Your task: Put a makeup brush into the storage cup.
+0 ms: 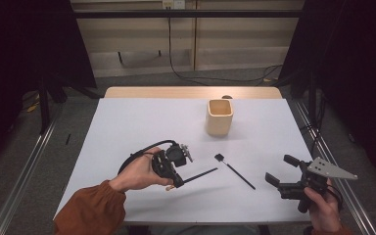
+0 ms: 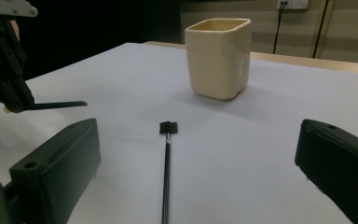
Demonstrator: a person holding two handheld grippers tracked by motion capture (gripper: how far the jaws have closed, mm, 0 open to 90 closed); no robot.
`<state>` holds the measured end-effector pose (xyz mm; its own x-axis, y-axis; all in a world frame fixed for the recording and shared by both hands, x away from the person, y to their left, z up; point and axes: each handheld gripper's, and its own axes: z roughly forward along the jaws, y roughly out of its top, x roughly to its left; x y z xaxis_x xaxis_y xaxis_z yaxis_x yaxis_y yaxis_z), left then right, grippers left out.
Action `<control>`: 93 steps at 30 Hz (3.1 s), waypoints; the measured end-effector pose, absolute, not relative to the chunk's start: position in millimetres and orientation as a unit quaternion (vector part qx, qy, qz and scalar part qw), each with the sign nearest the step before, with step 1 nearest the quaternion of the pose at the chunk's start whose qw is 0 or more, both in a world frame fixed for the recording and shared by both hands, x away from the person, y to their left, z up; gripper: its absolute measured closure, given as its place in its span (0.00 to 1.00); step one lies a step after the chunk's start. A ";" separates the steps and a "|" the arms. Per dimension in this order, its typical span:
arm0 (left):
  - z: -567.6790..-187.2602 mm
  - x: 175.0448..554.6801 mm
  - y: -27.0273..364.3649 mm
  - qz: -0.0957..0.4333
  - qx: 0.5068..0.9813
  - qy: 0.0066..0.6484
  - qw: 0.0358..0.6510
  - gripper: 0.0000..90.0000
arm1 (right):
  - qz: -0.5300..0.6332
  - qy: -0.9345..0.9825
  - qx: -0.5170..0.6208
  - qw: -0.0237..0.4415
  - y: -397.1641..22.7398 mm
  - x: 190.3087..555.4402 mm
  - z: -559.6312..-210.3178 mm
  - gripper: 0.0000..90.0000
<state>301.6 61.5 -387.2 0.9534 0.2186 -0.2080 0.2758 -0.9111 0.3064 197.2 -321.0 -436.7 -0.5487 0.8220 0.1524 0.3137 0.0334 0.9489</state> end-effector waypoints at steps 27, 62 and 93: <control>-384.4 297.5 71.2 -0.074 0.972 0.119 0.187 0.93 | 0.594 0.691 0.333 0.243 -301.1 228.6 -386.0 0.04; -386.2 295.3 62.1 -0.079 0.978 0.096 0.166 0.93 | 0.420 0.895 0.153 0.008 -192.8 297.0 -375.3 0.07; -388.3 294.1 59.4 -0.088 0.980 0.095 0.153 0.93 | 0.181 0.979 0.044 -0.079 -135.4 311.8 -395.4 0.44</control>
